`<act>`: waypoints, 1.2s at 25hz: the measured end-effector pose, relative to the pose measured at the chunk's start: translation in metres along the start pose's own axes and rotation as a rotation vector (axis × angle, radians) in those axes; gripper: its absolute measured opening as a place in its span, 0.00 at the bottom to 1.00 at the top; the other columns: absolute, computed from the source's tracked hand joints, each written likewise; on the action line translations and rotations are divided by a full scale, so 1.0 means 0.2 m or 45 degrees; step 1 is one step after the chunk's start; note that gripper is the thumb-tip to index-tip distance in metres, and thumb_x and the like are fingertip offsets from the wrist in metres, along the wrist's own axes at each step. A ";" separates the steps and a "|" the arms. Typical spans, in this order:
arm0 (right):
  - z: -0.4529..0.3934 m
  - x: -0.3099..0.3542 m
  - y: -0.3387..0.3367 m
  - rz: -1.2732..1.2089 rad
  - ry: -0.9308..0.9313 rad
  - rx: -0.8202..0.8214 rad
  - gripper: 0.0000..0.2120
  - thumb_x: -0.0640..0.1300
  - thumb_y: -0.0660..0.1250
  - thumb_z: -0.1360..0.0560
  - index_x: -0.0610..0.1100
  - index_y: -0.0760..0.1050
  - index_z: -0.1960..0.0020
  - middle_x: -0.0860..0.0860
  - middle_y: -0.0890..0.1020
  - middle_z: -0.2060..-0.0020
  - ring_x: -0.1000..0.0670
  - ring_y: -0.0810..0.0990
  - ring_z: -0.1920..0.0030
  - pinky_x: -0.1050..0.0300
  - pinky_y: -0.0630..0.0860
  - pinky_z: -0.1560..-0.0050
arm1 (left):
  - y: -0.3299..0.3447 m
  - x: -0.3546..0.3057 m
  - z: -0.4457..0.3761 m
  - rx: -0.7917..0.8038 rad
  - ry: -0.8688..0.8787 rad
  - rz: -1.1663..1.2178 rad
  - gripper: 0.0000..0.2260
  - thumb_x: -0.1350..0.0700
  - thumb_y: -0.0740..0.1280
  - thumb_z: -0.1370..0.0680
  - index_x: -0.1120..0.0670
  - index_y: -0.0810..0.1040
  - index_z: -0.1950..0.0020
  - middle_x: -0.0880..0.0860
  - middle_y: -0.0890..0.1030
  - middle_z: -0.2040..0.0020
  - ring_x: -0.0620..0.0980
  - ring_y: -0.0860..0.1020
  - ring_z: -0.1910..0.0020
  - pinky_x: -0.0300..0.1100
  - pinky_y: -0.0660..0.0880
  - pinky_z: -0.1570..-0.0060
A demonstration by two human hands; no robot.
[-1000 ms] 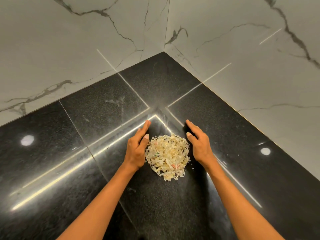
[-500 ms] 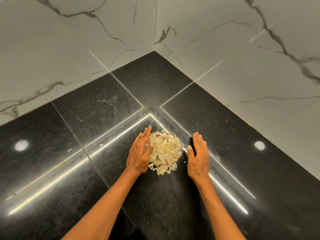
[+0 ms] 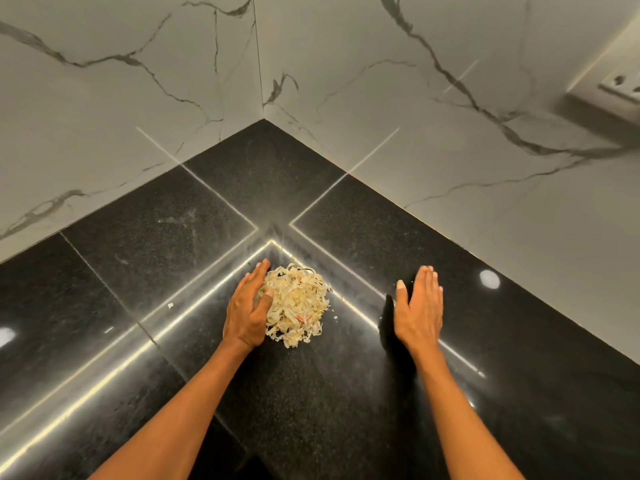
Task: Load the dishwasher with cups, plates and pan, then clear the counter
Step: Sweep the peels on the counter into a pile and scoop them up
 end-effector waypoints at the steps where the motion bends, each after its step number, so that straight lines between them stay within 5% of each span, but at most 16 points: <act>1: 0.01 -0.04 0.01 0.122 0.033 0.052 0.34 0.58 0.47 0.16 0.39 0.47 0.19 0.43 0.50 0.19 0.47 0.46 0.19 0.47 0.44 0.19 | 0.00 0.00 0.00 0.001 0.006 -0.006 0.30 0.42 0.55 0.23 0.48 0.63 0.22 0.50 0.66 0.23 0.49 0.63 0.23 0.58 0.62 0.26; 5: 0.22 0.17 0.13 0.267 -0.174 0.175 0.40 0.66 0.36 0.21 0.40 0.41 0.19 0.43 0.40 0.19 0.47 0.37 0.19 0.48 0.38 0.20 | 0.00 -0.01 0.00 -0.006 0.008 -0.005 0.31 0.43 0.56 0.24 0.50 0.64 0.22 0.50 0.66 0.23 0.48 0.63 0.24 0.58 0.61 0.25; 10: 0.48 0.47 0.28 -0.073 -0.474 0.371 0.35 0.65 0.40 0.18 0.47 0.40 0.18 0.52 0.41 0.19 0.57 0.36 0.21 0.51 0.39 0.20 | -0.01 -0.04 0.01 -0.004 0.033 -0.008 0.31 0.43 0.56 0.24 0.51 0.65 0.22 0.51 0.67 0.24 0.47 0.64 0.24 0.56 0.61 0.25; 15: 0.45 0.29 0.17 -0.306 -0.250 0.041 0.30 0.60 0.47 0.17 0.49 0.49 0.19 0.53 0.53 0.19 0.58 0.48 0.20 0.47 0.49 0.19 | -0.01 0.00 0.01 -0.014 0.040 0.040 0.29 0.44 0.57 0.24 0.50 0.65 0.23 0.49 0.68 0.24 0.47 0.65 0.24 0.57 0.63 0.26; 20: 0.54 0.43 0.29 -0.018 -0.237 0.152 0.35 0.63 0.39 0.18 0.43 0.39 0.19 0.48 0.39 0.19 0.53 0.34 0.20 0.48 0.39 0.20 | -0.02 0.00 -0.01 -0.034 0.057 0.084 0.28 0.44 0.57 0.23 0.51 0.66 0.23 0.49 0.69 0.25 0.46 0.66 0.25 0.58 0.63 0.26; 25: 0.66 0.66 0.38 -0.050 -0.299 0.266 0.36 0.63 0.36 0.18 0.41 0.35 0.20 0.46 0.35 0.20 0.53 0.30 0.22 0.50 0.35 0.21 | -0.01 0.01 -0.02 -0.028 0.036 0.150 0.28 0.45 0.56 0.22 0.52 0.65 0.24 0.51 0.69 0.25 0.46 0.66 0.25 0.58 0.63 0.26; 28: 0.70 0.71 0.38 -0.235 -0.321 0.278 0.36 0.63 0.40 0.18 0.43 0.39 0.19 0.48 0.39 0.19 0.55 0.33 0.21 0.51 0.38 0.20 | 0.00 0.01 0.00 -0.040 0.014 0.214 0.28 0.45 0.57 0.23 0.52 0.64 0.24 0.51 0.69 0.25 0.46 0.66 0.25 0.58 0.62 0.25; 30: 0.71 0.69 0.32 -0.407 -0.316 0.163 0.33 0.59 0.49 0.17 0.44 0.51 0.18 0.50 0.52 0.18 0.54 0.46 0.19 0.53 0.48 0.20 | -0.01 0.01 0.00 -0.037 0.010 0.300 0.27 0.45 0.58 0.22 0.50 0.63 0.24 0.50 0.69 0.25 0.45 0.66 0.25 0.59 0.61 0.25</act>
Point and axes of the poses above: each hand's wrist, its own z-axis away from the middle knuckle, its own y-axis out of the palm, x = y × z, the point moved 6 cm from there along -z, towards the middle knuckle
